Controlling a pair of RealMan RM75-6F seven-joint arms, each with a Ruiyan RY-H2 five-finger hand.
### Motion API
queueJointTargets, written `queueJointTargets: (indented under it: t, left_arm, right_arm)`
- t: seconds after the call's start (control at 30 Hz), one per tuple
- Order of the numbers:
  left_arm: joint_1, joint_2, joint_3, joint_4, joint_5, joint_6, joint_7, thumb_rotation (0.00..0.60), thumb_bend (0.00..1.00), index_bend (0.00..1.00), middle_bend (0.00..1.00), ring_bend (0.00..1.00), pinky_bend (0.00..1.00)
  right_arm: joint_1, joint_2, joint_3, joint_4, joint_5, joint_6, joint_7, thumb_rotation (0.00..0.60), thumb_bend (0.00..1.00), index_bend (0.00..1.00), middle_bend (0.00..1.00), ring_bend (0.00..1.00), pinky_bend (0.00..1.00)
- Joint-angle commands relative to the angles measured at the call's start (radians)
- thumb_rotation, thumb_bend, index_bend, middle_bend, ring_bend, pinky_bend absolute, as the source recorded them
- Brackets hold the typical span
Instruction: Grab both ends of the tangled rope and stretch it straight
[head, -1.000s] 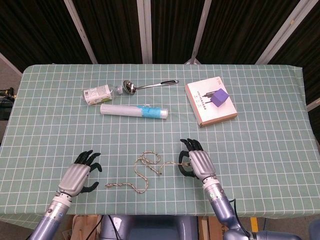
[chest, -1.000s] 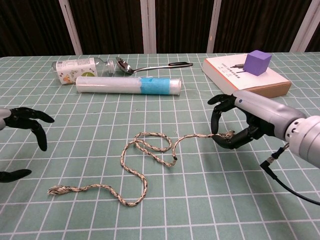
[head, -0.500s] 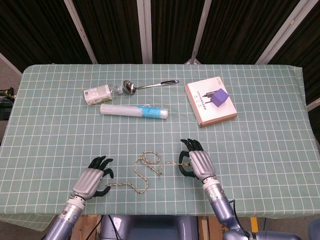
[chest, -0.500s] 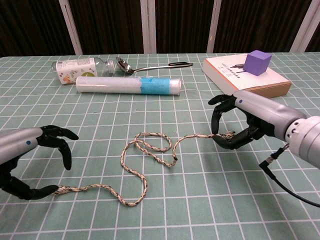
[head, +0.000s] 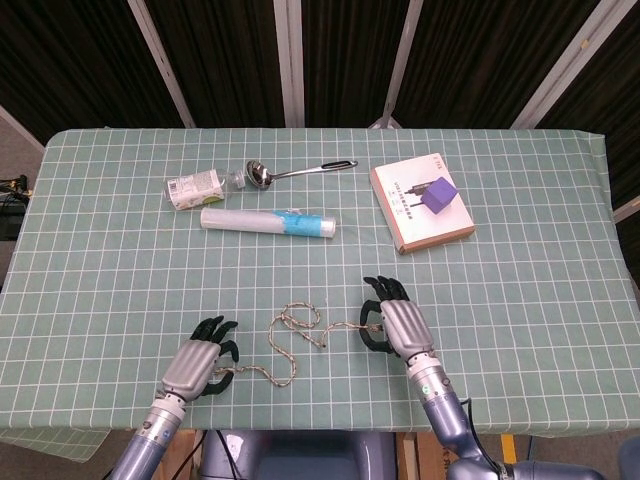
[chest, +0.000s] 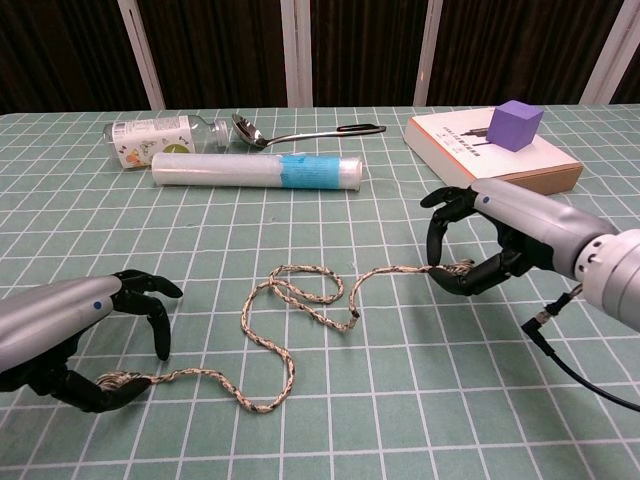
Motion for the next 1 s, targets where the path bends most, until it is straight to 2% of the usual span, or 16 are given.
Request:
queueJointTargets:
  t: [0.03,1.0]
  left_arm:
    - [-0.002,-0.008,0.001,0.006,-0.006,0.001,0.001,0.600,0.46,0.49,0.11,0.00,0.00]
    - [-0.016,-0.054,0.015,0.043,-0.035,0.019,0.008,0.600,0.58,0.55,0.12,0.00,0.00]
  right_arm:
    - [-0.001,0.001,0.000,0.002,0.000,0.001,0.003,0.600,0.46,0.62,0.13,0.00,0.00]
    - [0.000,0.001,-0.007,0.010,0.003,0.009,0.000,0.600,0.46,0.62,0.13,0.00,0.00]
